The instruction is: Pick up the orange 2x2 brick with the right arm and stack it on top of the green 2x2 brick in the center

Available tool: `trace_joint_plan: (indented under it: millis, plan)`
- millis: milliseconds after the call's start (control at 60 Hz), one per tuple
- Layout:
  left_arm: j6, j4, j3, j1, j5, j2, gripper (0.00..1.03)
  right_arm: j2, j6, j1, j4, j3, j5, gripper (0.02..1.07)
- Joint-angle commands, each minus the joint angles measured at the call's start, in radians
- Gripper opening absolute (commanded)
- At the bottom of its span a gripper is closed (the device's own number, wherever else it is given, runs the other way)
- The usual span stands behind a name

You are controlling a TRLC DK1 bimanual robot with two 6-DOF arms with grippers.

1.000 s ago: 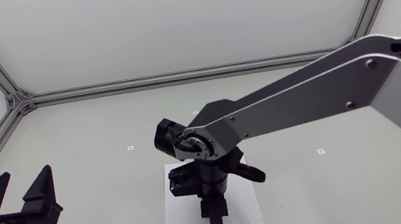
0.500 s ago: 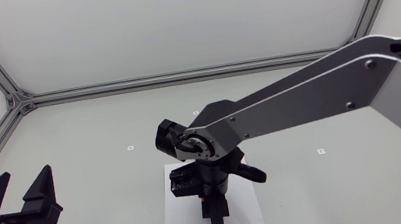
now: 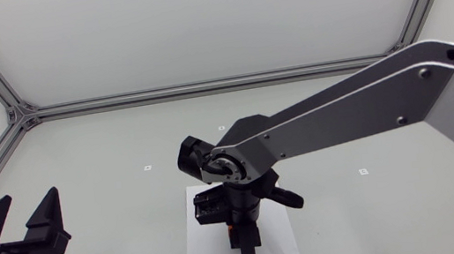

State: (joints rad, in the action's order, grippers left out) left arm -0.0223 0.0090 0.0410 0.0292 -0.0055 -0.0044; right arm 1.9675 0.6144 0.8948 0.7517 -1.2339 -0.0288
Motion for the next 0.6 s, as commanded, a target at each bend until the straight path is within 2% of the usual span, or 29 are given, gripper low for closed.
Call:
trace_joint_plan:
  millis: [0,583]
  plan:
    - [0.013,-0.015,-0.041,0.003,0.004,-0.008,0.99,-0.010,0.021,0.000,0.000,0.028,0.000,0.48]
    - [0.013,-0.015,-0.041,0.003,0.004,-0.008,0.99,-0.010,0.027,-0.007,-0.011,0.037,0.000,0.49]
